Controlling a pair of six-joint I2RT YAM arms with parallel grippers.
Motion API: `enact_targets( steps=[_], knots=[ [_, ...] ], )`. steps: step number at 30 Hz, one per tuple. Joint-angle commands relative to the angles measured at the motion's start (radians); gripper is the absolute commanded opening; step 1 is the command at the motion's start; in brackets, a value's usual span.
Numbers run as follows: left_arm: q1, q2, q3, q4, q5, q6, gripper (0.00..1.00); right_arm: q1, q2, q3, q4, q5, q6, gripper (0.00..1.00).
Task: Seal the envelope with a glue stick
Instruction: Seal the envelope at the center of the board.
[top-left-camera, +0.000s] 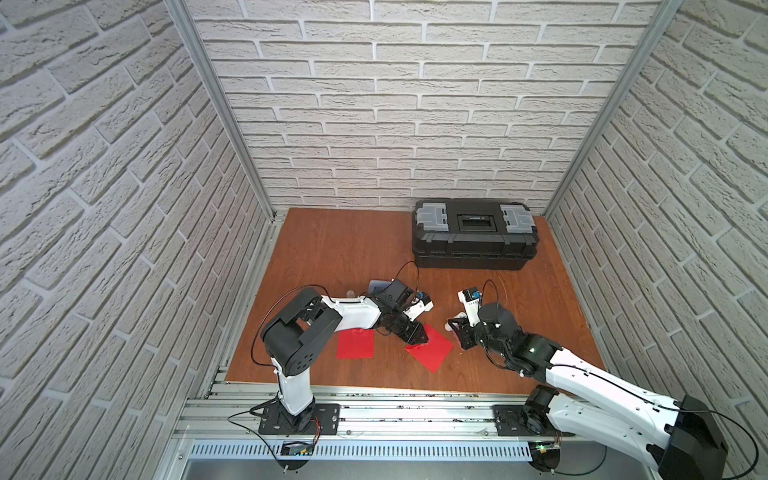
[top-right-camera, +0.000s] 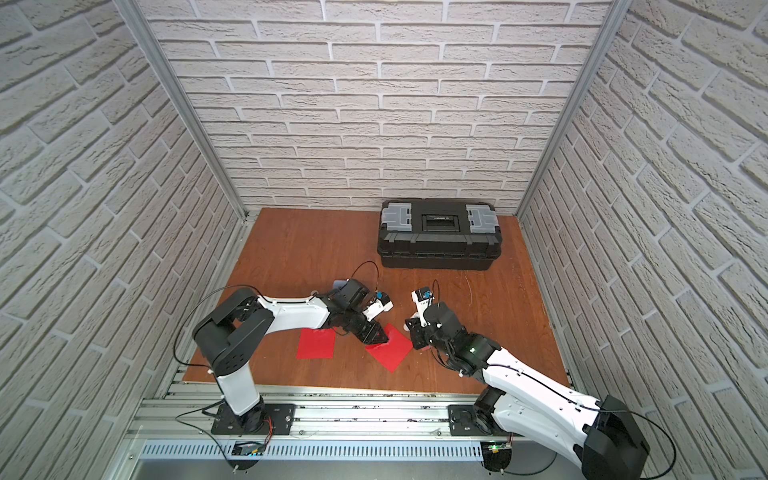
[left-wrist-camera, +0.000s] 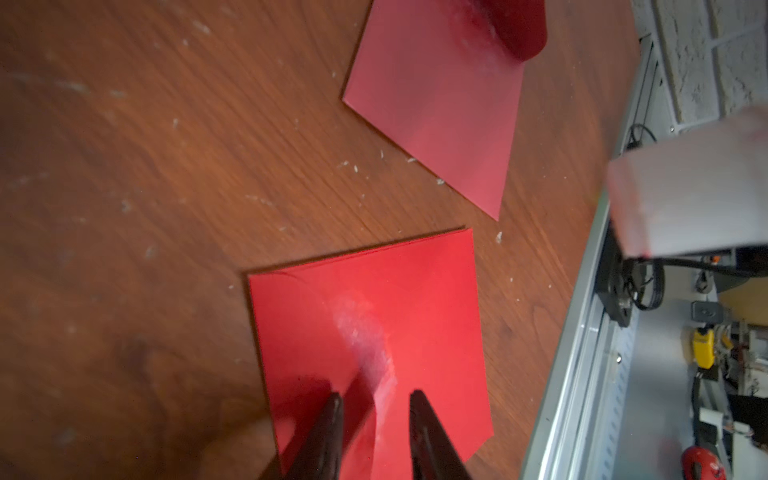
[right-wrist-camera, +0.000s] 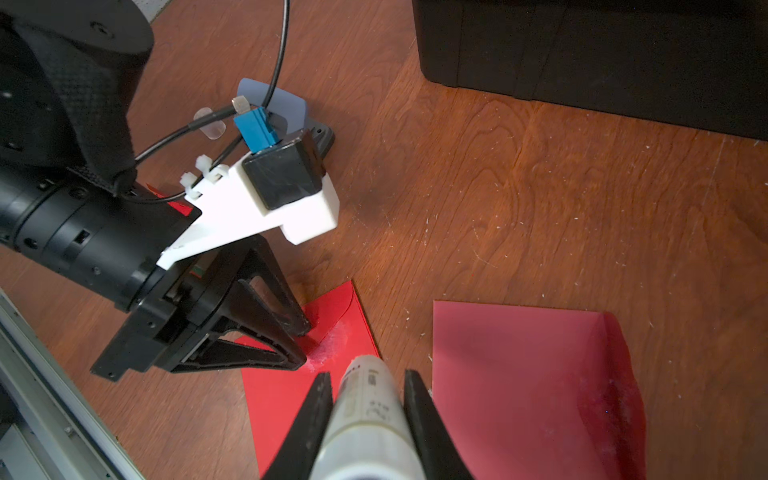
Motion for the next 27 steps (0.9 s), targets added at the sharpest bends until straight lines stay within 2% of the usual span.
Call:
enact_targets(
  steps=[1, 3, 7, 10, 19, 22, 27],
  knots=[
    [0.0, 0.041, 0.008, -0.035, 0.006, -0.009, 0.38, -0.003, -0.013, 0.024, 0.003, -0.004, 0.014, 0.03],
    [0.007, 0.042, 0.003, -0.036, 0.002, -0.021, 0.39, -0.003, -0.019, 0.024, -0.001, 0.0, 0.011, 0.03],
    [0.016, 0.033, 0.001, -0.072, -0.051, -0.012, 0.15, -0.003, -0.026, 0.028, -0.011, 0.012, 0.0, 0.03],
    [-0.005, 0.031, 0.024, -0.145, -0.118, 0.036, 0.08, -0.003, -0.031, 0.036, -0.023, 0.023, -0.013, 0.03],
    [-0.128, 0.076, 0.081, -0.363, -0.423, 0.141, 0.05, -0.026, -0.051, 0.117, -0.111, 0.095, -0.106, 0.03],
    [-0.178, 0.106, 0.106, -0.428, -0.534, 0.16, 0.08, -0.066, -0.068, 0.147, -0.144, 0.111, -0.151, 0.03],
    [-0.237, 0.157, 0.15, -0.498, -0.623, 0.164, 0.09, -0.156, -0.109, 0.194, -0.186, 0.111, -0.216, 0.03]
  ],
)
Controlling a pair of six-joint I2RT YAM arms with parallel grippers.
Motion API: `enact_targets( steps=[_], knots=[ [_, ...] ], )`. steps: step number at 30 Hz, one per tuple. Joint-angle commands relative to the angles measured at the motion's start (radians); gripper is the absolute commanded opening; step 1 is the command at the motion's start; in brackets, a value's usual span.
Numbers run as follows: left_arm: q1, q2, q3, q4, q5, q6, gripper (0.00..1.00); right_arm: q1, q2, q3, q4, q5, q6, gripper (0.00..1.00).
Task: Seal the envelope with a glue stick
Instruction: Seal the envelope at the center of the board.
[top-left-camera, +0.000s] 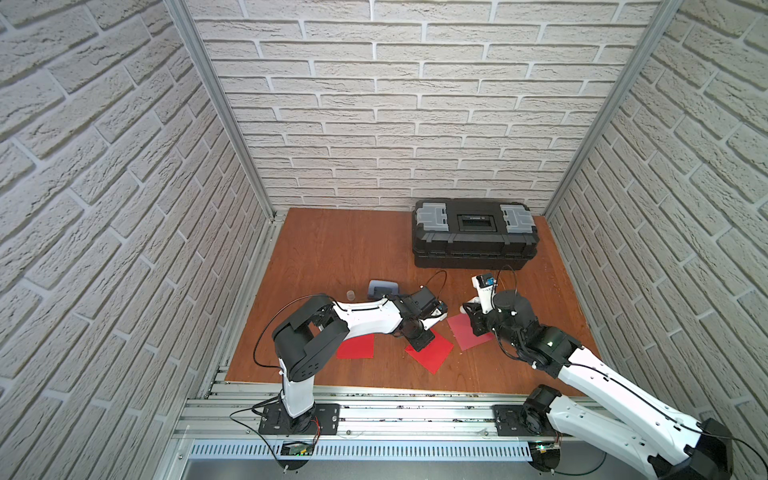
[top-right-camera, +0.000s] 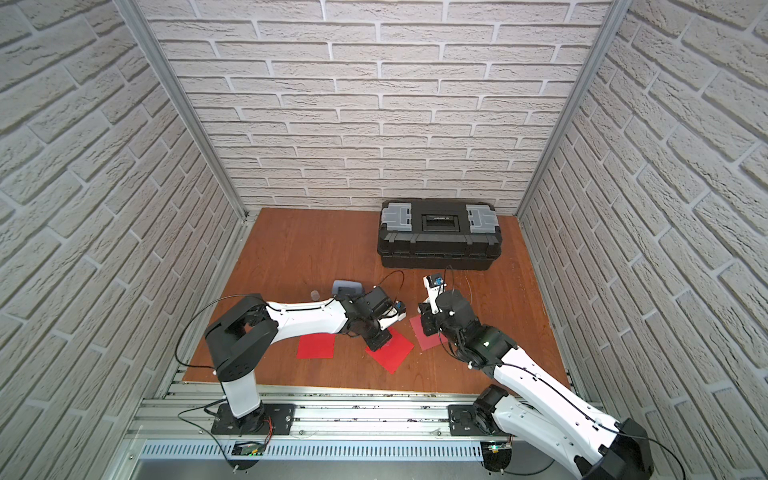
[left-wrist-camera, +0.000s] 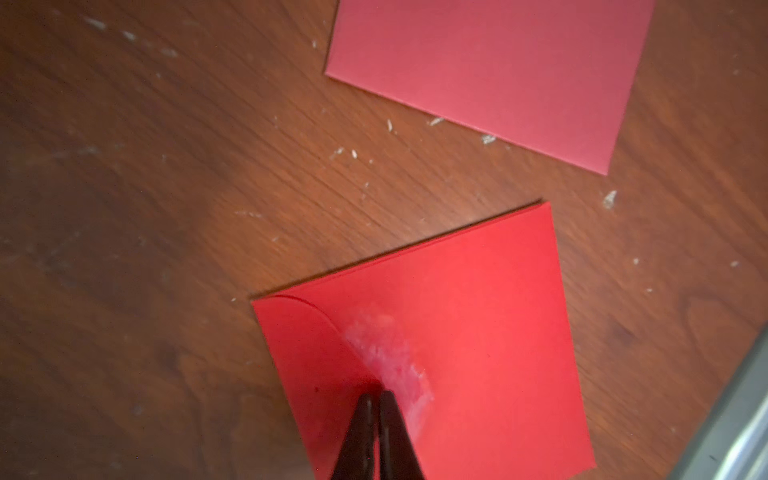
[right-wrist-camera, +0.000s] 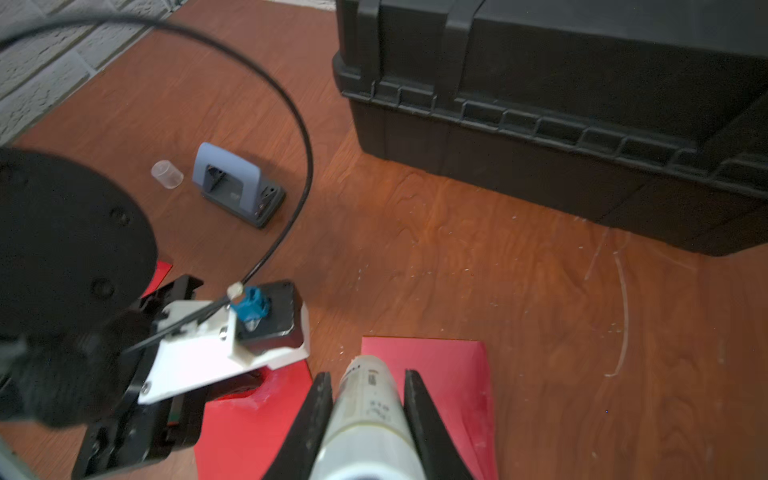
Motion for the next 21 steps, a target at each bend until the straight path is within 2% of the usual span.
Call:
enact_targets(
  steps=[1, 8, 11, 16, 21],
  knots=[
    [-0.036, 0.134, -0.03, -0.197, -0.138, 0.023, 0.09, -0.049, -0.037, 0.047, -0.024, 0.024, -0.072, 0.03],
    [-0.057, 0.174, 0.02, -0.249, -0.177, 0.02, 0.04, -0.112, -0.069, 0.089, -0.064, 0.018, -0.112, 0.03],
    [-0.044, 0.116, 0.011, -0.214, -0.165, 0.017, 0.04, -0.123, -0.072, 0.096, -0.069, 0.008, -0.112, 0.03],
    [-0.004, -0.016, 0.0, -0.138, -0.068, -0.024, 0.08, -0.131, -0.062, 0.107, -0.063, -0.016, -0.101, 0.03],
    [0.002, -0.059, 0.0, -0.115, -0.04, -0.039, 0.08, -0.133, -0.049, 0.116, -0.055, -0.032, -0.092, 0.03]
  ],
)
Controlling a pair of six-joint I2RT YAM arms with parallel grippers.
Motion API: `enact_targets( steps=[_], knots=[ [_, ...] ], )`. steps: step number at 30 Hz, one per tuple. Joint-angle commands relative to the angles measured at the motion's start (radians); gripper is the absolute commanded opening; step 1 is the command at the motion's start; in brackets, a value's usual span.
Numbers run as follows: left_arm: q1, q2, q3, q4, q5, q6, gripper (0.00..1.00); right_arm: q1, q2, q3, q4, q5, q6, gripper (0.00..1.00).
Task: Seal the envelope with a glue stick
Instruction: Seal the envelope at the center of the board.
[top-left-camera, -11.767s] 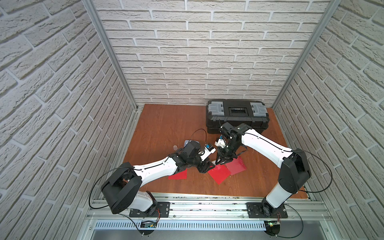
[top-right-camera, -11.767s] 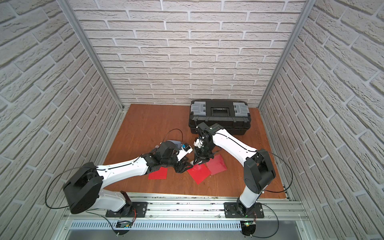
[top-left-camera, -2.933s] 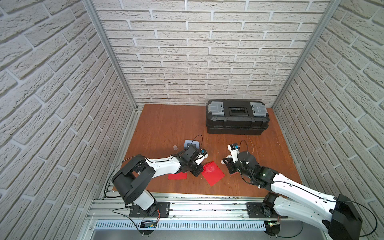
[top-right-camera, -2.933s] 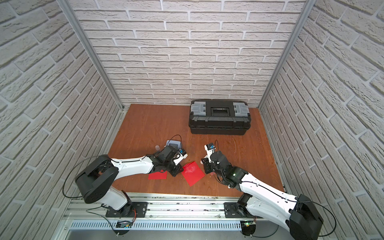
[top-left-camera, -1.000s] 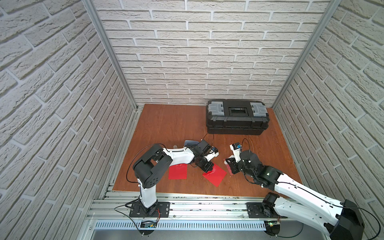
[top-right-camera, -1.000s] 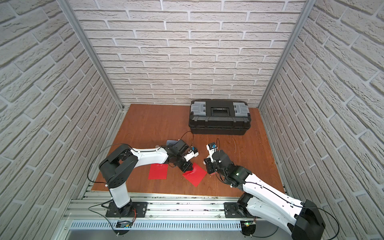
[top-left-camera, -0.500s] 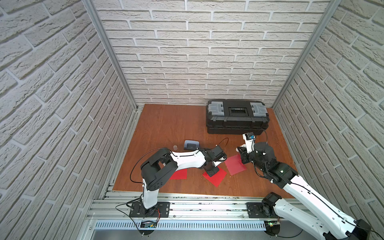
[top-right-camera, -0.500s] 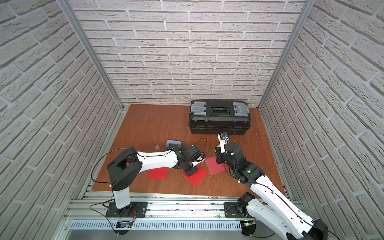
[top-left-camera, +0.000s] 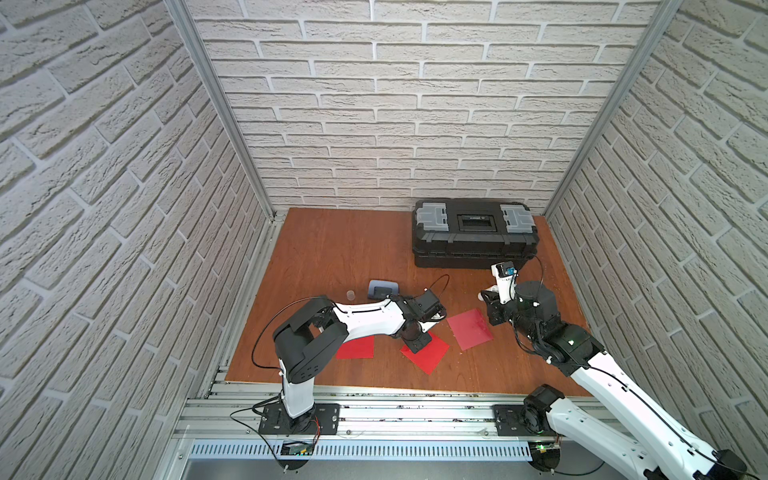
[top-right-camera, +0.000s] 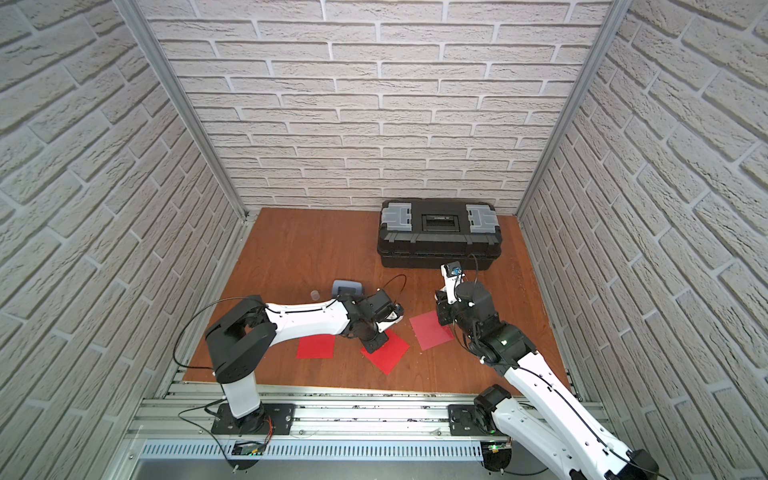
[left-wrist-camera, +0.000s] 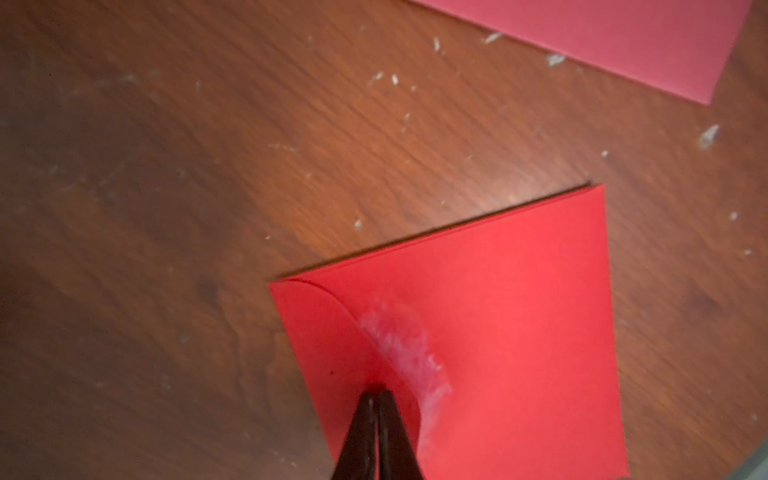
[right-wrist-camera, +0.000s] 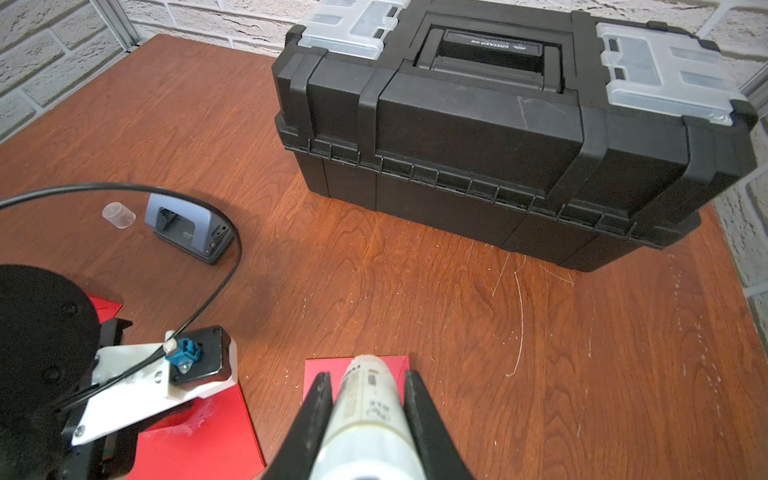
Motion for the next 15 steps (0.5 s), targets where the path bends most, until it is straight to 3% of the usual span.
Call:
enact_targets(
  steps=[1, 11, 15],
  knots=[
    [0.003, -0.036, -0.015, -0.014, 0.034, -0.02, 0.08, -0.007, 0.005, 0.033, 0.032, -0.019, 0.003, 0.03],
    [-0.004, -0.027, -0.03, -0.013, 0.044, -0.025, 0.09, -0.007, 0.008, 0.04, 0.025, -0.031, 0.005, 0.03],
    [-0.028, 0.02, -0.03, -0.043, -0.002, -0.015, 0.09, -0.006, 0.004, 0.04, 0.014, -0.028, 0.002, 0.03]
  ],
)
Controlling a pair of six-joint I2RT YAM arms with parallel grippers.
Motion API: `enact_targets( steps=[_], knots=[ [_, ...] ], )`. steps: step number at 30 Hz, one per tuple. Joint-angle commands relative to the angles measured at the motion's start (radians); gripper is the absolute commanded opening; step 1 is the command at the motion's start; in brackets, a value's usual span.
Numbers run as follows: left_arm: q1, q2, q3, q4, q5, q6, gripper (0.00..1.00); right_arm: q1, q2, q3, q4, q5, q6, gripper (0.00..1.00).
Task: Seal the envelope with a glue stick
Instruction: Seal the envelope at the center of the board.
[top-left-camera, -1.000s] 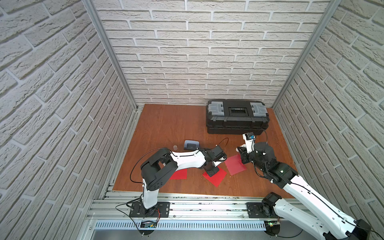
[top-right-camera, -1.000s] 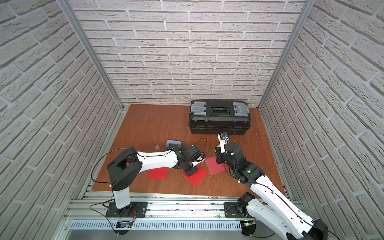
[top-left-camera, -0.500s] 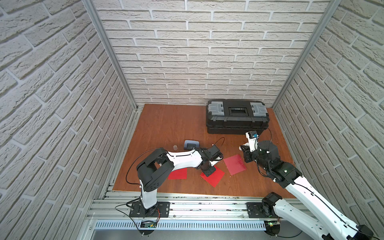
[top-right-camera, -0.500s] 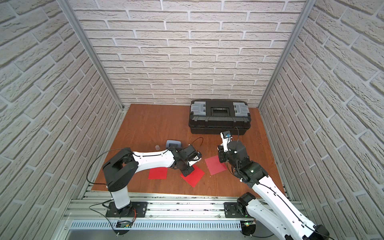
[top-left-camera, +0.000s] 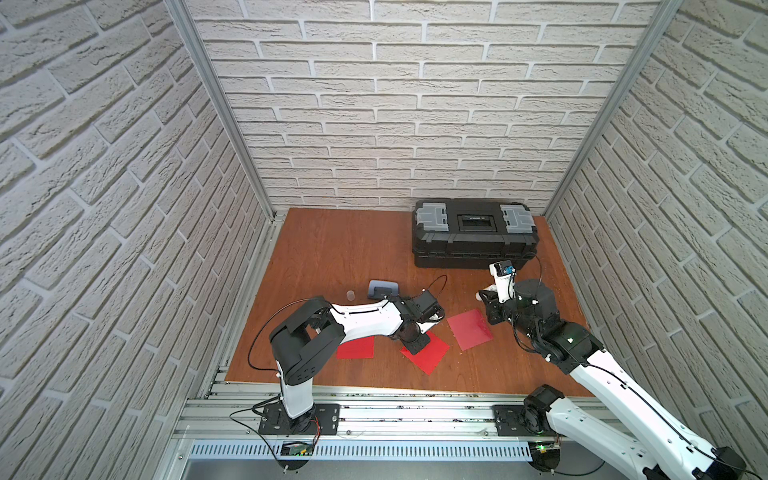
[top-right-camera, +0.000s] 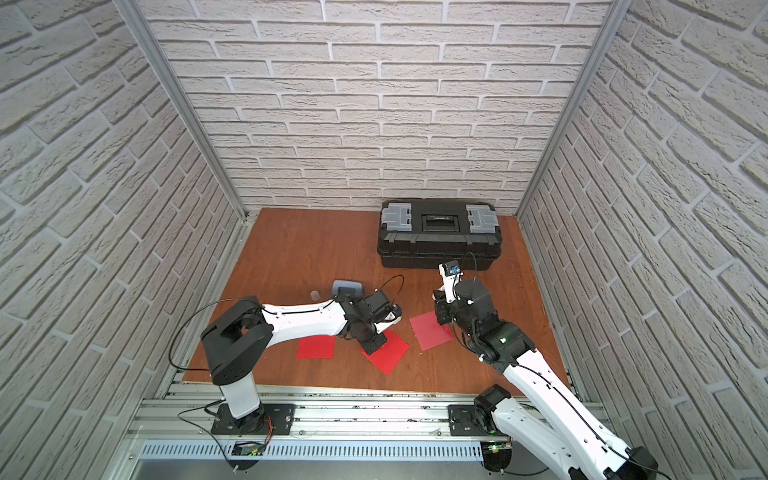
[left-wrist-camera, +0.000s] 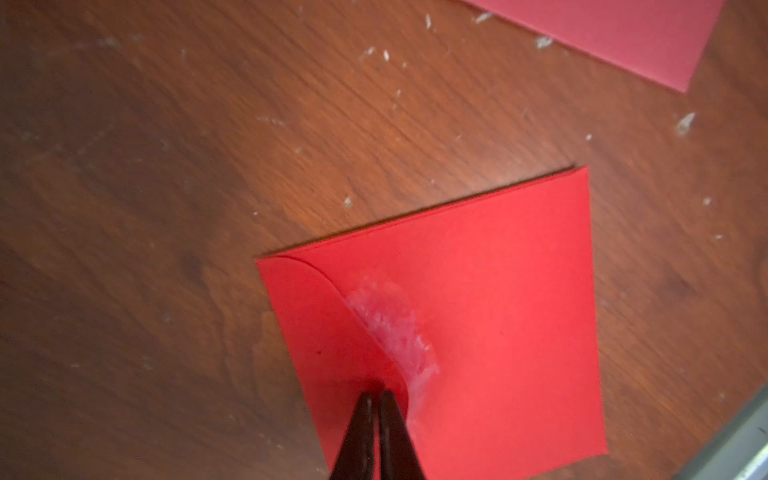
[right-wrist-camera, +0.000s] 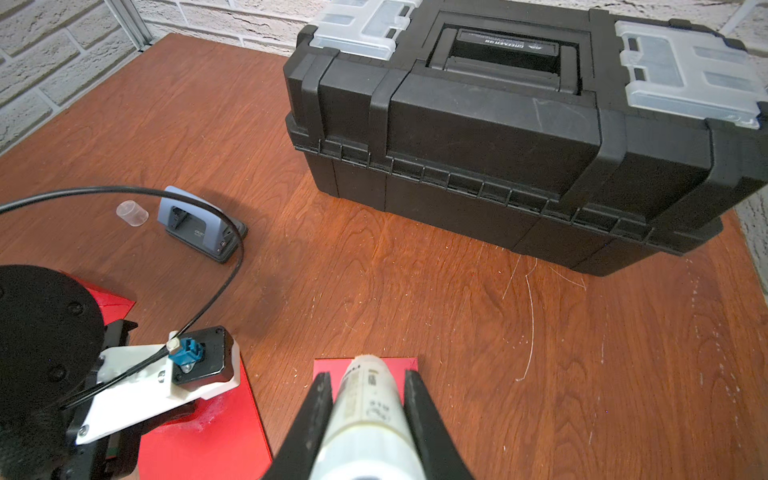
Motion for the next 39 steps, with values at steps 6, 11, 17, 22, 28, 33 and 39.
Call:
enact_targets(
  steps=[6, 11, 17, 22, 28, 33, 39],
  knots=[
    [-0.086, 0.145, 0.037, -0.153, -0.127, 0.041, 0.07, -0.006, -0.021, 0.028, 0.006, 0.004, -0.007, 0.03],
    [-0.119, 0.182, 0.054, -0.195, -0.142, 0.055, 0.08, -0.007, -0.026, 0.031, 0.0, 0.011, -0.017, 0.03],
    [-0.092, 0.136, 0.037, -0.147, -0.092, 0.054, 0.09, -0.008, -0.028, 0.031, -0.002, 0.014, -0.014, 0.03],
    [-0.019, -0.016, -0.005, -0.052, -0.011, 0.011, 0.12, -0.008, -0.026, 0.034, -0.003, 0.011, -0.012, 0.03],
    [0.005, -0.053, -0.026, -0.026, 0.04, -0.003, 0.13, -0.009, -0.019, 0.029, 0.009, 0.002, -0.004, 0.03],
    [-0.002, -0.047, -0.037, -0.037, 0.017, -0.003, 0.12, -0.008, -0.012, 0.033, 0.009, 0.0, -0.006, 0.03],
    [-0.038, 0.01, -0.033, -0.084, -0.032, 0.016, 0.11, -0.008, -0.01, 0.033, 0.003, 0.001, -0.007, 0.03]
  ],
)
